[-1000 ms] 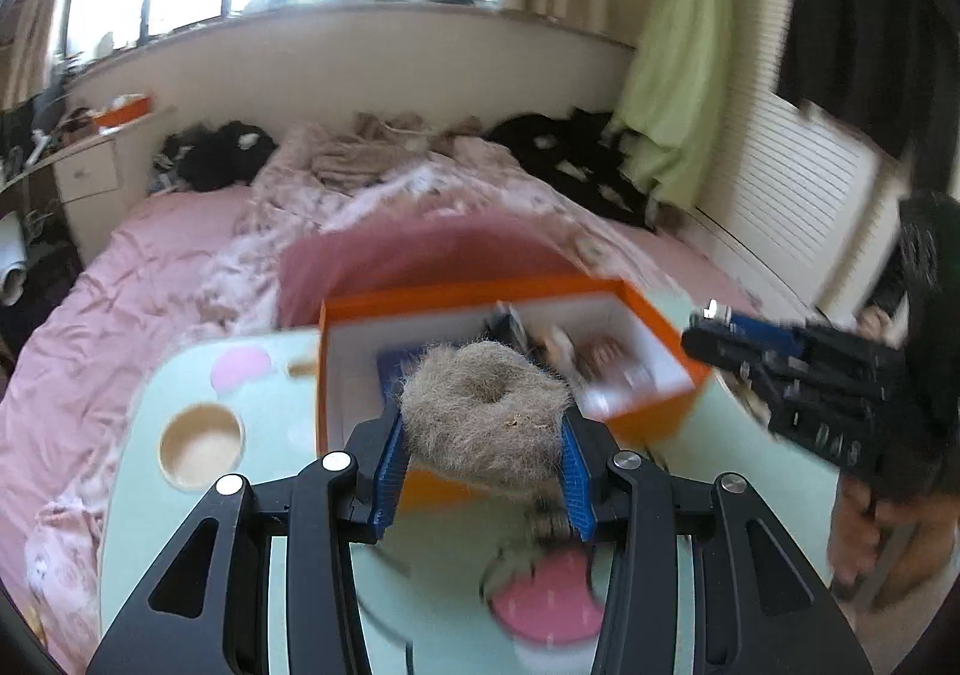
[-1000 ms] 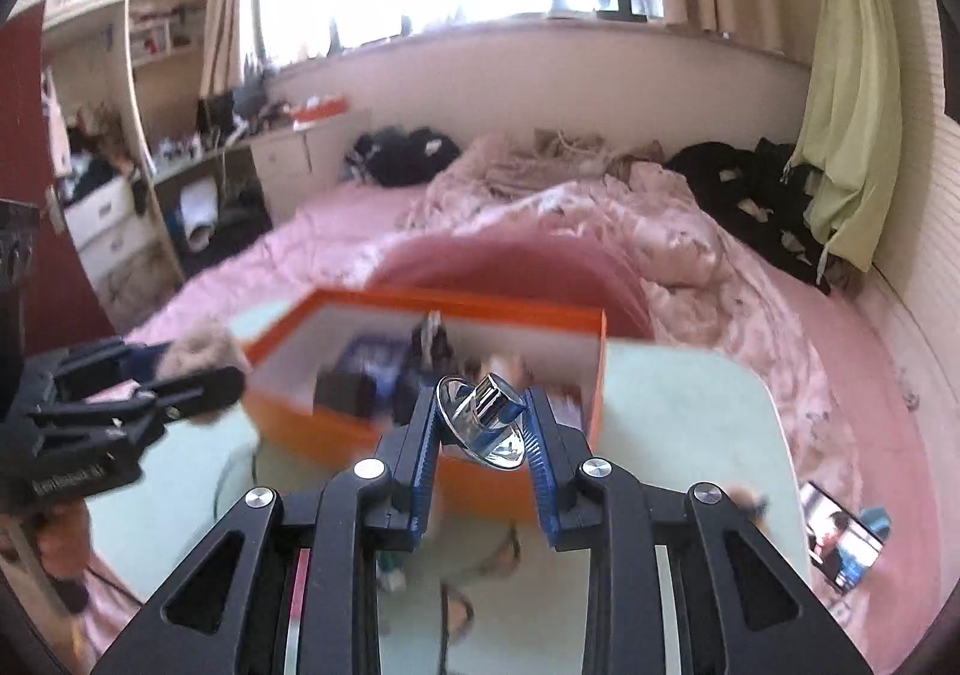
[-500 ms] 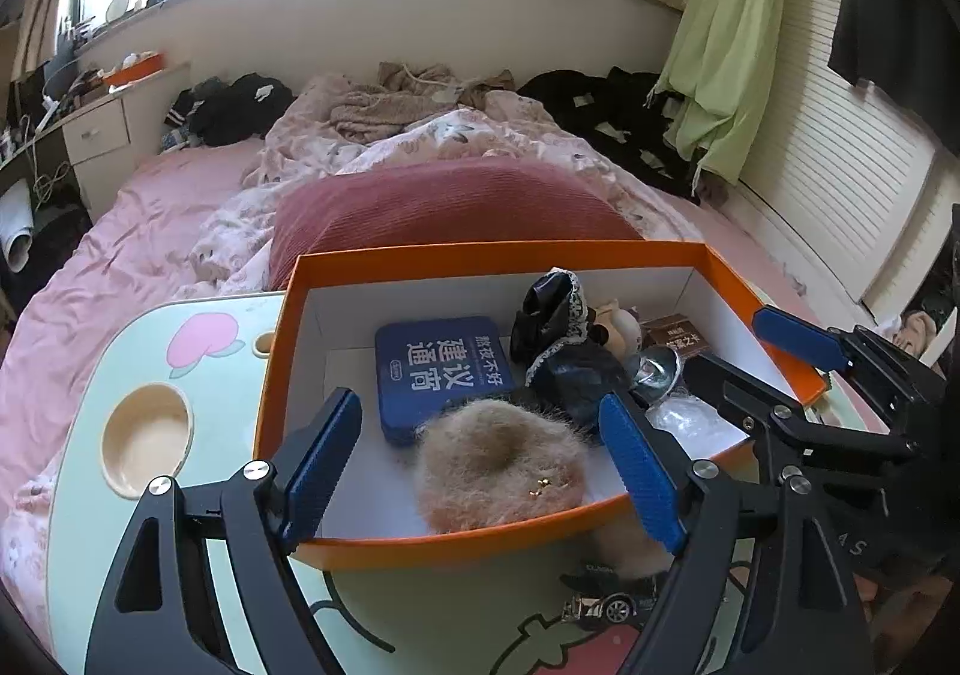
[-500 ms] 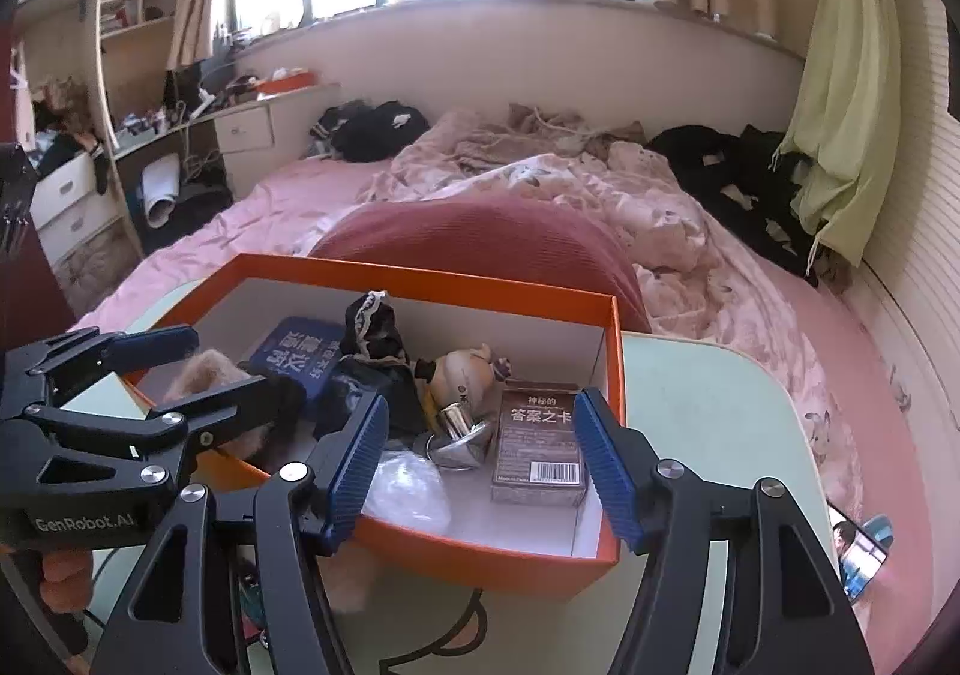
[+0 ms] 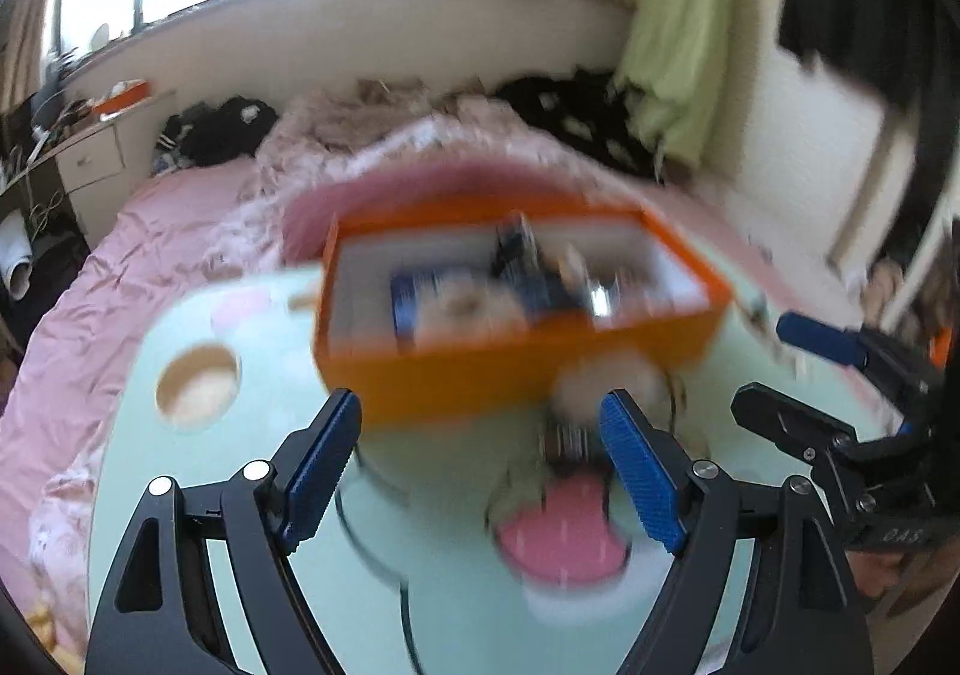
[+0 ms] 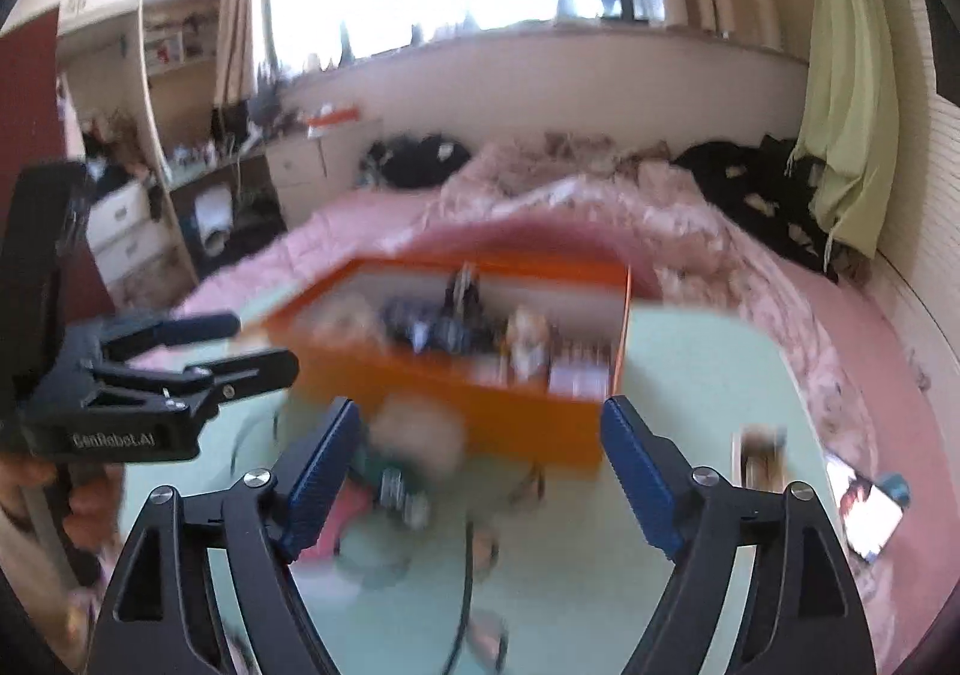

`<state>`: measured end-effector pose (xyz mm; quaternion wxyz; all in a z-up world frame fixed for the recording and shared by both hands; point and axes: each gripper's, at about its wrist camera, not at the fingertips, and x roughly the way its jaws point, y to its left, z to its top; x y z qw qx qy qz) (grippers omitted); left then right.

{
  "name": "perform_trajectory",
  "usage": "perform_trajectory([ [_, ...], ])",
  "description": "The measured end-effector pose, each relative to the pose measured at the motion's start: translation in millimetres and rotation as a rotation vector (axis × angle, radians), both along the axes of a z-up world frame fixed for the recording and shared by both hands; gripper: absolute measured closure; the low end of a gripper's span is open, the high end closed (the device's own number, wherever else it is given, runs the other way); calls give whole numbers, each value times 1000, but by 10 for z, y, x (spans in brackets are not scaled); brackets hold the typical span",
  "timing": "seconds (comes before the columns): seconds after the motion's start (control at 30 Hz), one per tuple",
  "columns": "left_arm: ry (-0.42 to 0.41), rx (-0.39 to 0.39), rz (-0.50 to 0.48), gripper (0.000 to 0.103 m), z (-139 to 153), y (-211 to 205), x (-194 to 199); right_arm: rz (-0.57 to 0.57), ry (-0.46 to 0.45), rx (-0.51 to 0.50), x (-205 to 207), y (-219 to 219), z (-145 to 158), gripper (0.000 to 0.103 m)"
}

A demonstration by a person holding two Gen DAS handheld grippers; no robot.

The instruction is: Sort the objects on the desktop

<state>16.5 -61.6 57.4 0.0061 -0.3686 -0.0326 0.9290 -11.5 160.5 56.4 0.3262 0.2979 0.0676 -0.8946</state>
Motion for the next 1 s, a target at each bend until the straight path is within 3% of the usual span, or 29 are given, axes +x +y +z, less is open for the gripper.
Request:
perform_trajectory([
  [0.17, -100, 12, -28, 21, -375, 68, 158, -18, -54, 42, 261, 73, -423, 21],
  [0.3, -98, -25, -35, 18, -482, 194, 147, -61, 42, 87, 400, 72, -559, 16],
  [0.33, -98, -20, -45, 14, -490, 213, 142, -74, 53, 74, 413, 93, -576, 15],
  [0.37, -99, -20, -48, 2, -501, 224, 137, -78, 62, 54, 428, 124, -602, 13],
  [1.0, -90, -16, -45, 0, -529, 263, 156, -60, 78, 38, 417, 200, -611, 7],
])
